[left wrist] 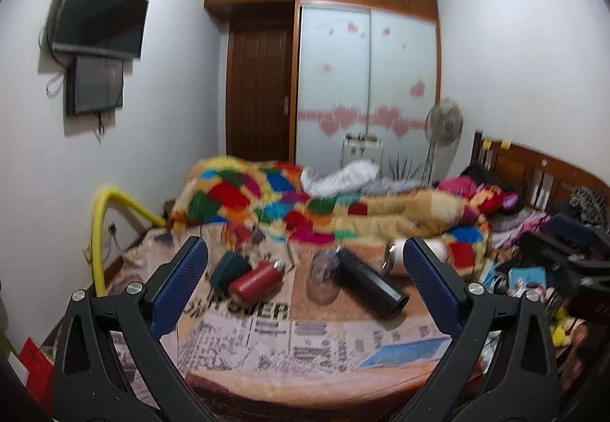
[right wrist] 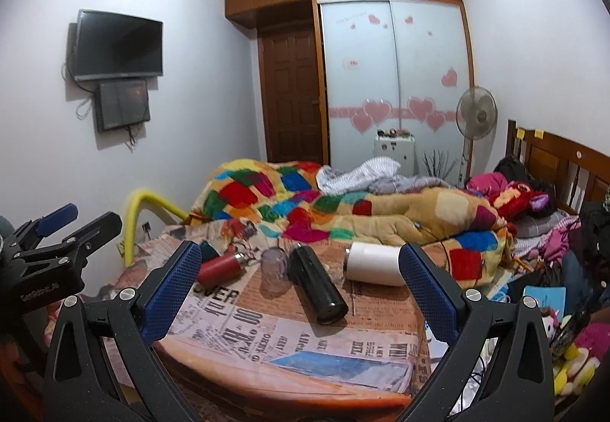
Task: Flip cup upright
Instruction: 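Move the left tool down to the red thermos lying on its side, then close the left gripper around the red thermos body and lift it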
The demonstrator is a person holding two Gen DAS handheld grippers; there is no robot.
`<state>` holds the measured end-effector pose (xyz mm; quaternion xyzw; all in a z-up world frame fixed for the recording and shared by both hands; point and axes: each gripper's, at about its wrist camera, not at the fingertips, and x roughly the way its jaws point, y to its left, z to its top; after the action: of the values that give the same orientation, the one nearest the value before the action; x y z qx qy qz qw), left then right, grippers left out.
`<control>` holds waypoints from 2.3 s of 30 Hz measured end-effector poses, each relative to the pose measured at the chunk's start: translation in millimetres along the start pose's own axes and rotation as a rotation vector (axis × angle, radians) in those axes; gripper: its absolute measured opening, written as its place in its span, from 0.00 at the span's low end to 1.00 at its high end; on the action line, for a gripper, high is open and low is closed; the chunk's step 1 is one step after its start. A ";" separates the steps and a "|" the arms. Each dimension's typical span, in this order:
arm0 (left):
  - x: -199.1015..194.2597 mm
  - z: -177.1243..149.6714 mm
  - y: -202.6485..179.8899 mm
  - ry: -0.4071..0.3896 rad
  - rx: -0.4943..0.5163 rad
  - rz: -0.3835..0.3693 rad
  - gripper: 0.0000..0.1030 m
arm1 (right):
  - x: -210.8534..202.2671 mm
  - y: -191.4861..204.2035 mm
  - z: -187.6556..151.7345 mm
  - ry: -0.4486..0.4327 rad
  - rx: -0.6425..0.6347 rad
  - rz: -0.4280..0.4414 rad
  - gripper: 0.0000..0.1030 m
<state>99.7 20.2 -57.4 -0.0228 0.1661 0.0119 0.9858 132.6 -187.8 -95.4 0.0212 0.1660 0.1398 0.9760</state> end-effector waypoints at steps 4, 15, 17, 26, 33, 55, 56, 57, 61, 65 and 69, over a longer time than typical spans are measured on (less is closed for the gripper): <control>58.4 -15.3 12.1 0.133 0.034 0.037 1.00 | 25.5 -11.6 -7.8 0.065 0.014 -0.020 1.00; 222.2 -54.1 57.7 0.459 0.102 -0.020 0.91 | 95.0 -31.1 -30.3 0.233 0.037 -0.062 1.00; 251.6 -60.0 63.5 0.519 0.106 -0.032 0.86 | 104.9 -32.4 -33.7 0.255 0.046 -0.061 1.00; 333.3 -82.7 86.2 0.713 0.084 -0.075 0.76 | 139.6 -31.2 -45.6 0.330 0.070 -0.039 1.00; 361.0 -89.3 76.0 0.785 0.111 -0.122 0.76 | 156.9 -25.5 -53.9 0.362 0.056 -0.021 1.00; 346.0 -108.4 52.5 0.792 0.103 -0.104 0.59 | 145.8 -11.2 -48.8 0.356 0.042 0.009 1.00; 339.8 -105.3 52.0 0.782 0.109 -0.104 0.59 | 143.7 -10.4 -47.3 0.351 0.041 0.010 1.00; 331.9 -100.8 50.9 0.770 0.114 -0.108 0.60 | 141.6 -10.2 -46.6 0.347 0.039 0.011 1.00; 303.5 -82.4 45.8 0.724 0.145 -0.118 0.59 | 130.8 -4.1 -41.3 0.323 0.025 0.011 1.00; 273.8 -61.1 40.1 0.667 0.171 -0.126 0.59 | 119.4 1.8 -35.7 0.299 0.014 0.014 1.00; 242.6 -40.0 29.4 0.607 0.185 -0.145 0.59 | 107.9 5.7 -31.2 0.274 0.006 0.018 1.00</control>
<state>314.8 51.4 -175.9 0.0528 0.4509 -0.0807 0.8874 218.5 -152.3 -158.7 0.0064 0.2980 0.1497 0.9427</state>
